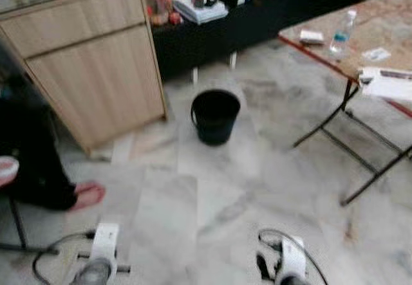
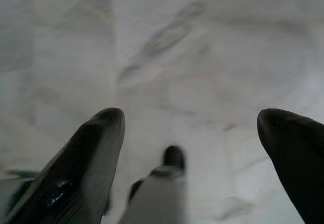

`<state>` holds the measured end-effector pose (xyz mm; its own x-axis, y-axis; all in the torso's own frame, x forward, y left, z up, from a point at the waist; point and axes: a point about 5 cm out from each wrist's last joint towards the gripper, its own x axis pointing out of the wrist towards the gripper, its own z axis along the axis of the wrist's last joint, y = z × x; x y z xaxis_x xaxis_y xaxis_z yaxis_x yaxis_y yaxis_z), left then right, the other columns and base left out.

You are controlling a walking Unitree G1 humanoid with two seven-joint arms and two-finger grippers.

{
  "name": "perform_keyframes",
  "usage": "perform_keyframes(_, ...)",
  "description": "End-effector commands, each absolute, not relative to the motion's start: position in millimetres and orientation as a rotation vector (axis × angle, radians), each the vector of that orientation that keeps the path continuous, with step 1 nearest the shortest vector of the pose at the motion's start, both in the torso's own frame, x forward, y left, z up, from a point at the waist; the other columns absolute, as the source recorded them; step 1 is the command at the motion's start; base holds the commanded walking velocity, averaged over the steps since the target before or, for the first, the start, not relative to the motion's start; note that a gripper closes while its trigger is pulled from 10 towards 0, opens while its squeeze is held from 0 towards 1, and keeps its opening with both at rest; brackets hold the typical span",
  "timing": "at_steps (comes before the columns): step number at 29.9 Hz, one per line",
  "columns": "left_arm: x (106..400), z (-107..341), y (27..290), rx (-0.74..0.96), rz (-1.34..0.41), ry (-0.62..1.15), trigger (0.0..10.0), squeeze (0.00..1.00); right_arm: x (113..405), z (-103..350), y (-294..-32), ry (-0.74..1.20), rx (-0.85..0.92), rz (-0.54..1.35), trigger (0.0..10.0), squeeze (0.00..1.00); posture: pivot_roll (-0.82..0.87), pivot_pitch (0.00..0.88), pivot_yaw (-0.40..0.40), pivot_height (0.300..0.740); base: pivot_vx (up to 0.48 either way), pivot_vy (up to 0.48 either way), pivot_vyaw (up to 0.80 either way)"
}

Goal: Picking trash to rubbish bin

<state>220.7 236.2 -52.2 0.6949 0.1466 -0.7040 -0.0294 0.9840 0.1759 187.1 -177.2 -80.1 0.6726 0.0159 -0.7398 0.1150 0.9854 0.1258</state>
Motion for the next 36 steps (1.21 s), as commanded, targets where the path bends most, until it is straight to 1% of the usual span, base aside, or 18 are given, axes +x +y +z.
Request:
perform_keyframes(1, 217.1, -52.6, 243.0, 0.171, 0.111, 0.810, 10.0, 0.00, 187.9, -80.7, -167.5, 0.835, 0.188, -0.042, 10.0, 0.00, 0.17, 0.157, -0.033, 0.740, 0.375, 0.000, 0.00)
perform_keyframes(15, 216.8, -52.7, 243.5, 0.173, 0.107, 0.812, 10.0, 0.00, 188.7, -80.1, -167.1, 0.829, 0.171, -0.033, 10.0, 0.00, 0.16, 0.156, -0.031, 0.740, 0.373, 0.000, 0.00)
perform_keyframes(16, 217.0, -52.6, 243.2, 0.174, 0.104, 0.812, 10.0, 0.00, 188.9, -80.0, -167.1, 0.828, 0.170, -0.032, 10.0, 0.00, 0.15, 0.144, -0.034, 0.740, 0.375, 0.000, 0.00)
perform_keyframes(28, 223.7, -50.9, 235.0, 0.185, 0.065, 0.803, 10.0, 0.00, 192.6, -77.6, -171.5, 0.810, 0.161, -0.052, 10.0, 0.00, 0.14, 0.129, -0.030, 0.740, 0.372, 0.000, 0.00)
perform_keyframes(36, 225.4, -49.2, 237.4, 0.189, 0.071, 0.800, 10.0, 0.00, 191.6, -78.6, -166.5, 0.818, 0.159, -0.031, 10.0, 0.00, 0.15, 0.115, -0.027, 0.740, 0.370, 0.000, 0.00)
